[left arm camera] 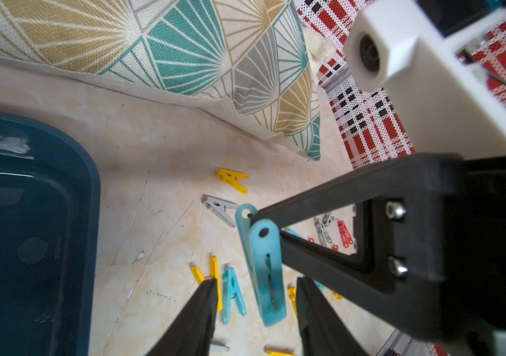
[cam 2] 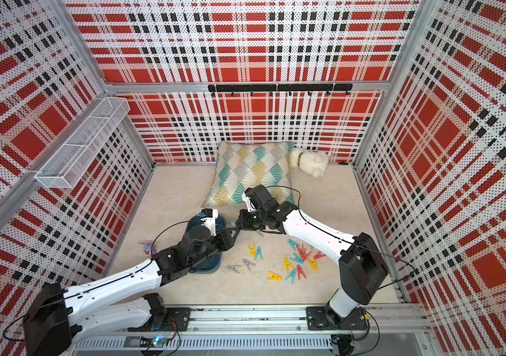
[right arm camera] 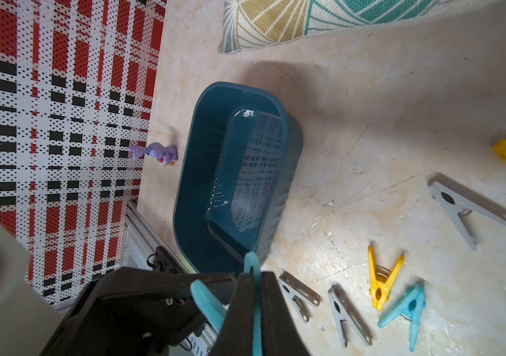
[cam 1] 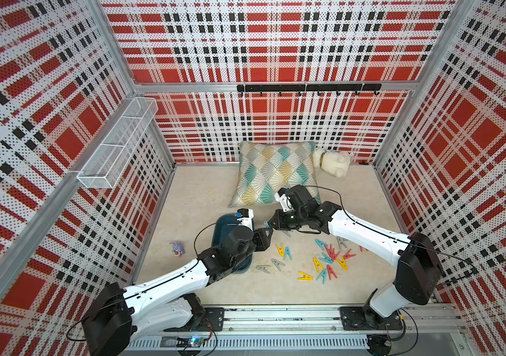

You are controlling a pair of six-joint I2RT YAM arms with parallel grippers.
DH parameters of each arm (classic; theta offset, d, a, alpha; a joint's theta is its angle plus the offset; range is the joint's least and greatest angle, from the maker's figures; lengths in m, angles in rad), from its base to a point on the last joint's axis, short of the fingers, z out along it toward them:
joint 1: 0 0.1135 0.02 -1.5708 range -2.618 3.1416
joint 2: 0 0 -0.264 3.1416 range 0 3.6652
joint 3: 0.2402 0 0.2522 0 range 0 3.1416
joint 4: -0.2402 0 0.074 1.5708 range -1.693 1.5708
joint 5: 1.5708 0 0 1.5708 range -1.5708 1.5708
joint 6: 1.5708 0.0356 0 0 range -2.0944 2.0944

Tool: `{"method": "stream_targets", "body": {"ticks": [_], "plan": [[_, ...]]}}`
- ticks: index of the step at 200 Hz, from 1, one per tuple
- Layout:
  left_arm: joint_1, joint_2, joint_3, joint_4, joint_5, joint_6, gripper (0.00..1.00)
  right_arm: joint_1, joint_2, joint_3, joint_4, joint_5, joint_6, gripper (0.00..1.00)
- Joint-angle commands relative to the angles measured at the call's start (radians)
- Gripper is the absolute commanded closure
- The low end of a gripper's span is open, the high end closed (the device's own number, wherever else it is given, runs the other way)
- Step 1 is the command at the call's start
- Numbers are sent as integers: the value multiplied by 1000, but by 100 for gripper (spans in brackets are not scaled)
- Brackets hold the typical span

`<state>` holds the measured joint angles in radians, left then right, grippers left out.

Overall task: Put the clothespins into the storage box
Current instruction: Pick up the clothespin from the center of the board.

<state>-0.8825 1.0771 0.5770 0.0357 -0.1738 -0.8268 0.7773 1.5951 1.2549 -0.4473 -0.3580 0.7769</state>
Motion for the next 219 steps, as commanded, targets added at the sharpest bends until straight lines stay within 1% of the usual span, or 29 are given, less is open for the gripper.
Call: {"method": "stream_targets", "body": {"ticks": [1,27,78,98,129,171,190,206,219], "plan": [[-18,16,30,1,-32,23,52,43,4,9,40,-61,19,88],[-39,3,22,19,-47,26,52,45,5,8,47,-59,28,88],[-38,-54,8,6,-101,17,53,54,8,7,41,-56,25,88],[-32,-89,-4,3,-113,12,60,54,7,1,40,-53,25,88],[-1,-116,-14,3,-72,14,70,57,11,3,41,-58,22,88],[20,-120,-26,-4,-38,18,78,59,16,9,42,-63,17,87],[26,-121,-31,-5,-27,18,84,59,14,11,39,-57,14,81],[31,-123,-34,-9,-20,17,87,59,9,12,41,-46,10,72],[36,-126,-35,-13,-15,18,89,59,6,18,38,-36,6,62]]}}
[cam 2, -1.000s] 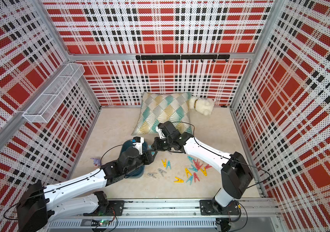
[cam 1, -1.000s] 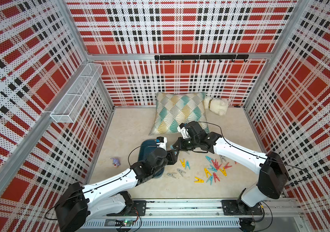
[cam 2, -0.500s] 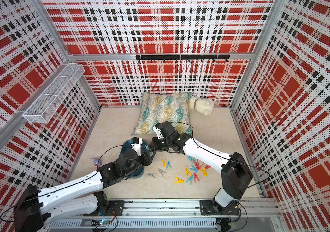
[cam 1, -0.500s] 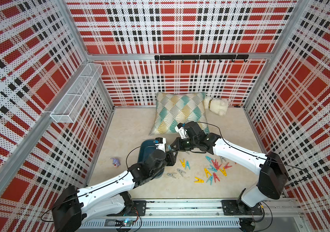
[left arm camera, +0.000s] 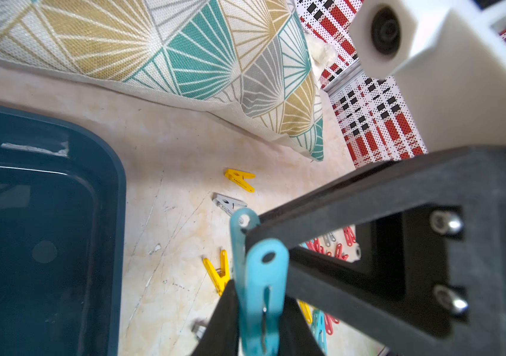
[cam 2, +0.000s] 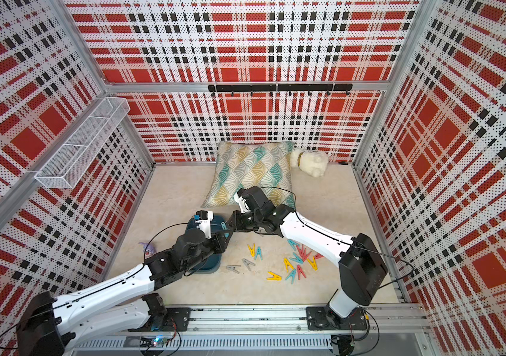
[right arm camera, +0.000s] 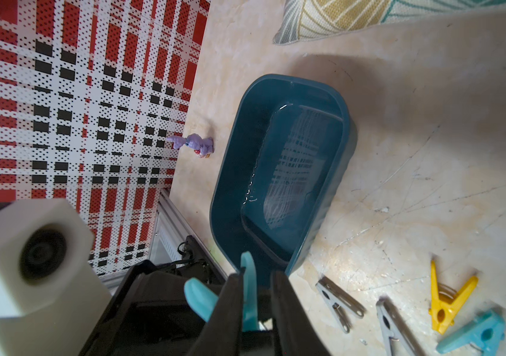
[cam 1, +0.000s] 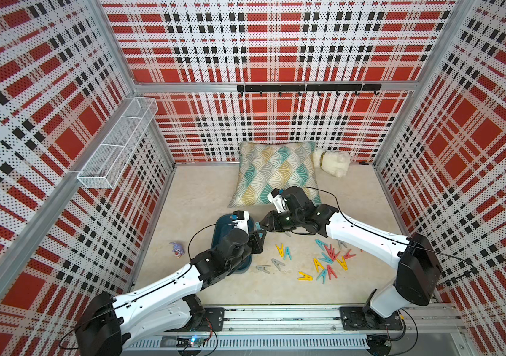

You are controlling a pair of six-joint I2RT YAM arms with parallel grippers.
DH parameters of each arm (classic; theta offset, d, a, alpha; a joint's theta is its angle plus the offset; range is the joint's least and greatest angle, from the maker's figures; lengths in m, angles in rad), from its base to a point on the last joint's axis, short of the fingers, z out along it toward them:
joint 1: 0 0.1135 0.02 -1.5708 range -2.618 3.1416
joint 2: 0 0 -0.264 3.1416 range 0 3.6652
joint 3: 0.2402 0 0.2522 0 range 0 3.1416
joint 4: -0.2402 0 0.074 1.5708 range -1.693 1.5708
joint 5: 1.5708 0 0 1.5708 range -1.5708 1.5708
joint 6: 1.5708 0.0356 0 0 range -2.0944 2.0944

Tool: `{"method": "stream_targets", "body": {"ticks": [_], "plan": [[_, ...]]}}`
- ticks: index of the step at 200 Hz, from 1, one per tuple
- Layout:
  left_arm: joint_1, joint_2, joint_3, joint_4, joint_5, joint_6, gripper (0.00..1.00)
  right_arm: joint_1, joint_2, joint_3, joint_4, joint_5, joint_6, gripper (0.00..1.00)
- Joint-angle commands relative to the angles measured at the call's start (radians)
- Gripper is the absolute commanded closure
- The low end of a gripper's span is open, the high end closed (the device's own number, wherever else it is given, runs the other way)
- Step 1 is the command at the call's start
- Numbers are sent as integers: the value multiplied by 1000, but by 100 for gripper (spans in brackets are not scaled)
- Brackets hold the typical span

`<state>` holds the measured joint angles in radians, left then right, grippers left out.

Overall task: Put the clothespins into the storage box
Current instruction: Pick up the clothespin from the center of the board, then place the clothespin in the storage box.

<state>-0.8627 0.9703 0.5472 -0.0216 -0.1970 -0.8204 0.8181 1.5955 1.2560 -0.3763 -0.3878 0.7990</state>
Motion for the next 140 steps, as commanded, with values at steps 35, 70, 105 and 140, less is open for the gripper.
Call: {"method": "stream_targets", "body": {"ticks": [35,70,105,140], "plan": [[56,-27,-13,32,45,15,93,14,-10,41,-58,44,-33,45],[127,-45,0,-41,75,33,97,-25,-49,24,-73,79,-46,42],[226,-69,-10,-125,113,52,99,-53,-68,28,-146,170,-111,44],[316,-64,-45,-178,140,67,98,-57,-40,16,-215,261,-172,48]]}}
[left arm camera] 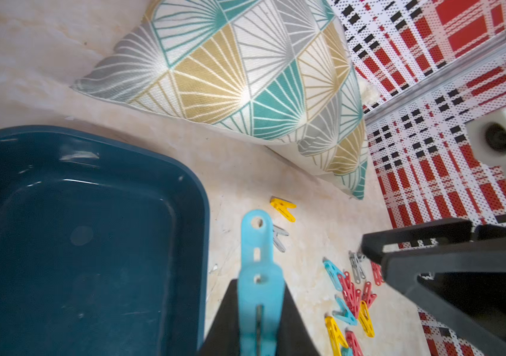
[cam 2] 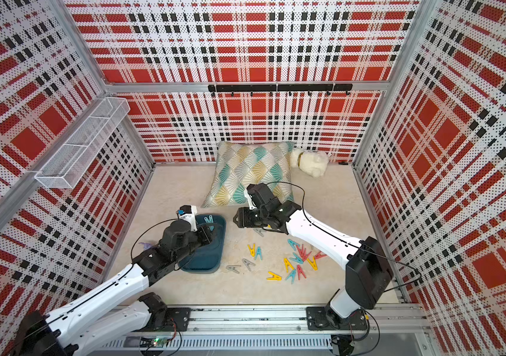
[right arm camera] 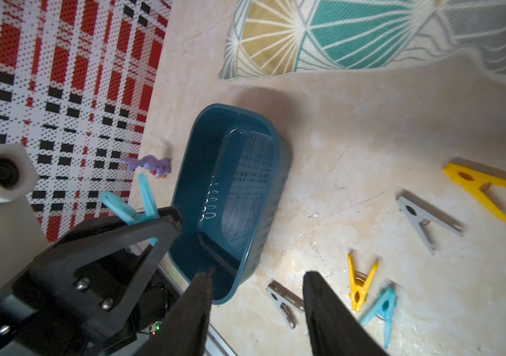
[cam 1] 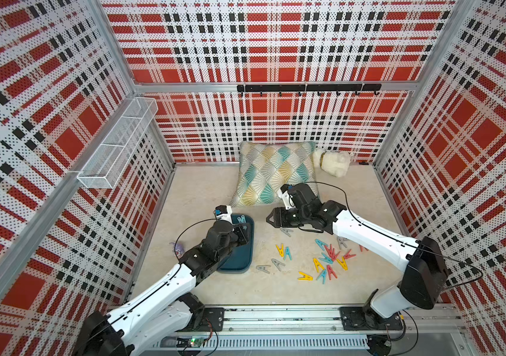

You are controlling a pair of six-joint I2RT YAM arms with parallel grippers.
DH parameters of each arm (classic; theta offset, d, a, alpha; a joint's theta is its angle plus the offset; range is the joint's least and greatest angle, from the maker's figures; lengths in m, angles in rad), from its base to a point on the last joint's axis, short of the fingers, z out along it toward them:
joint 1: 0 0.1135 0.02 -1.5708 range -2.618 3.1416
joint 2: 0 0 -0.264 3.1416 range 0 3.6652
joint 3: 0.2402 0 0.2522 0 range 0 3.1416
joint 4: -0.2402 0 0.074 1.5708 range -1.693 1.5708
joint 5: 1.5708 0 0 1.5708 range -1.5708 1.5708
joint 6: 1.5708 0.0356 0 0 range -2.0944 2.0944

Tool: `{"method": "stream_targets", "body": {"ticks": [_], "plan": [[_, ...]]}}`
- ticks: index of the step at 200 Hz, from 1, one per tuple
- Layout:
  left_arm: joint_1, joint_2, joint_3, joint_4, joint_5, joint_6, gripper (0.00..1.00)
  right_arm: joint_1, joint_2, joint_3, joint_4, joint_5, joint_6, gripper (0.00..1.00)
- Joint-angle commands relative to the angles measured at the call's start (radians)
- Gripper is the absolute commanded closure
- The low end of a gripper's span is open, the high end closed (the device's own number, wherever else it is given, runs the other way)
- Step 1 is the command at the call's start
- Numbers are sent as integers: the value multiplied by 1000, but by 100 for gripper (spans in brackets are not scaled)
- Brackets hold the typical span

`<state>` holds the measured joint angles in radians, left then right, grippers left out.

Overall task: Put the clothespins into the storage box
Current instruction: Place the clothespin in the storage box.

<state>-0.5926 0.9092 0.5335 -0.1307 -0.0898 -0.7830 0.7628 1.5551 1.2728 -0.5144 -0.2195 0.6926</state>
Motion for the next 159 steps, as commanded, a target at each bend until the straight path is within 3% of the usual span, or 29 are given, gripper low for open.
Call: {"method": "stream_targets", "body": {"ticks": [1,72,106,123,144,159], "plan": [[47,-2,-33,-71,33,30,98,-2,2,-2,-78,95,-66,48],[86,138,-49,-120,-25,33,95,47,105,-105,-116,206,-98,58],[85,164,-66,-110,-53,21,93,80,80,-180,-105,242,-74,59],[84,162,-75,-109,-59,18,82,84,63,-219,-105,240,-67,59],[83,151,-83,-109,-61,14,60,94,48,-256,-105,242,-61,61],[83,139,-83,-113,-64,13,52,102,38,-272,-110,248,-57,62]]}}
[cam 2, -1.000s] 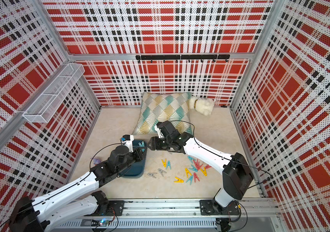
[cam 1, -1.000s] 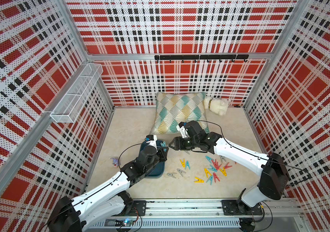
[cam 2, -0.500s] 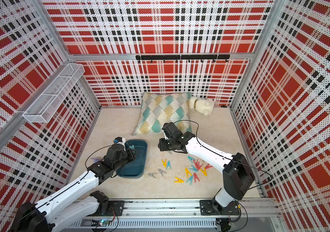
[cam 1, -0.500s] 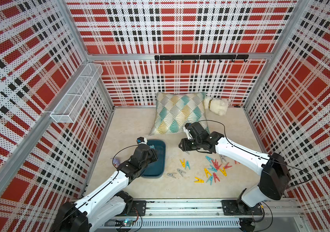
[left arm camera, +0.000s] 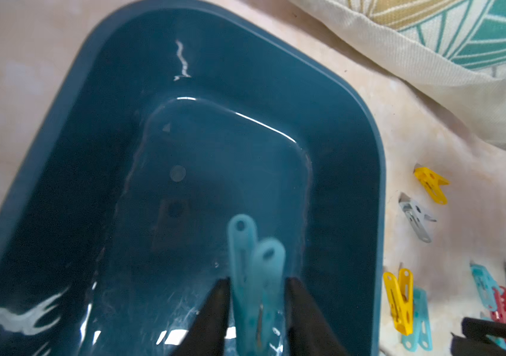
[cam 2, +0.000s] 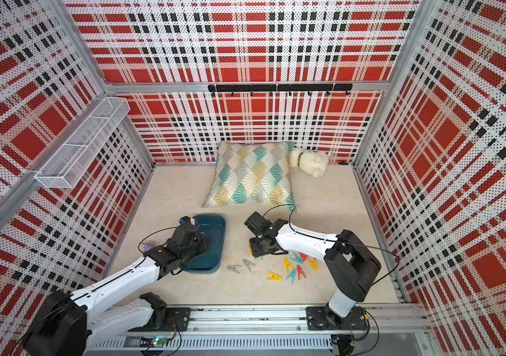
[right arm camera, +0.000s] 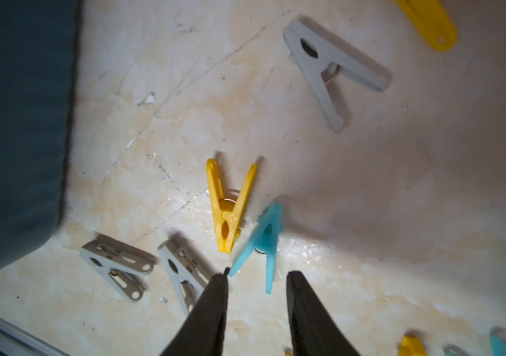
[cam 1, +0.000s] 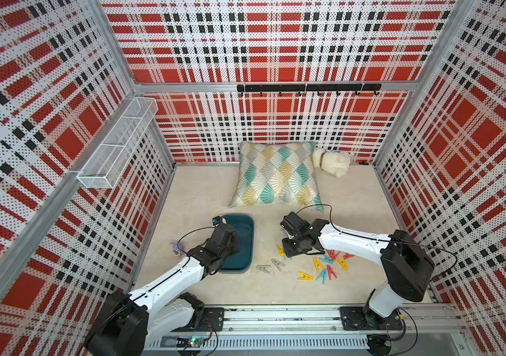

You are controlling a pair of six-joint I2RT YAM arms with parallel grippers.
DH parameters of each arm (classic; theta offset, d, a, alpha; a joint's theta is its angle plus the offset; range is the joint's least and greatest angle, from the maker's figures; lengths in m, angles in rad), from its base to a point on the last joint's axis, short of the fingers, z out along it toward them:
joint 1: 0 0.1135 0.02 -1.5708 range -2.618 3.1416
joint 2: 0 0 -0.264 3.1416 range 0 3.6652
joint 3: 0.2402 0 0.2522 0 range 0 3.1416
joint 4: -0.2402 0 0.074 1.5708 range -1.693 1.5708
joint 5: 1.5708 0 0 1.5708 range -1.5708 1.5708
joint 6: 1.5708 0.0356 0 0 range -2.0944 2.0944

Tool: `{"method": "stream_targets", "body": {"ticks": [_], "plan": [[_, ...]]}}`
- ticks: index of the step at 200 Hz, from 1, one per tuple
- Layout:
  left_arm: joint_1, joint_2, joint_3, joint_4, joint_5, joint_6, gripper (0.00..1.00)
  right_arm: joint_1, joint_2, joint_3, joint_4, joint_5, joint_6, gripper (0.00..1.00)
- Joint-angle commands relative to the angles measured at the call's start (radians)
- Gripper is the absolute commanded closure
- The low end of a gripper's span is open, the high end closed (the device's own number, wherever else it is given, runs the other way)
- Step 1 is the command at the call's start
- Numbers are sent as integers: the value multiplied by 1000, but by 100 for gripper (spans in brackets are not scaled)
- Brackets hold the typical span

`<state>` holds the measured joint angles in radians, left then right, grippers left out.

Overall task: Put the clothespins into the storage box
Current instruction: Place the clothespin in the storage box, then pick up the clothespin from the center of the board.

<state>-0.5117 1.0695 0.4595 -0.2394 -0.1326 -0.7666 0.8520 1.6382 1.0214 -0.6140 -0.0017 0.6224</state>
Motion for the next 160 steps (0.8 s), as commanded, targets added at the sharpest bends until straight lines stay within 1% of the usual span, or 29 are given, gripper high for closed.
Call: {"method": "stream_targets", "body": {"ticks": [1,36,75,160], "plan": [[2,-22,-9,-4,-22,-3,52,12,-45,-22,-10,30,13,62],[-7,-62,-1,-6,-22,-15,51,25,-49,-43,-10,30,16,66],[-40,-96,28,-8,-25,-31,52,37,-8,-35,3,24,8,69],[-109,-80,65,-8,-48,-54,52,44,63,-6,10,61,-6,70]]}}
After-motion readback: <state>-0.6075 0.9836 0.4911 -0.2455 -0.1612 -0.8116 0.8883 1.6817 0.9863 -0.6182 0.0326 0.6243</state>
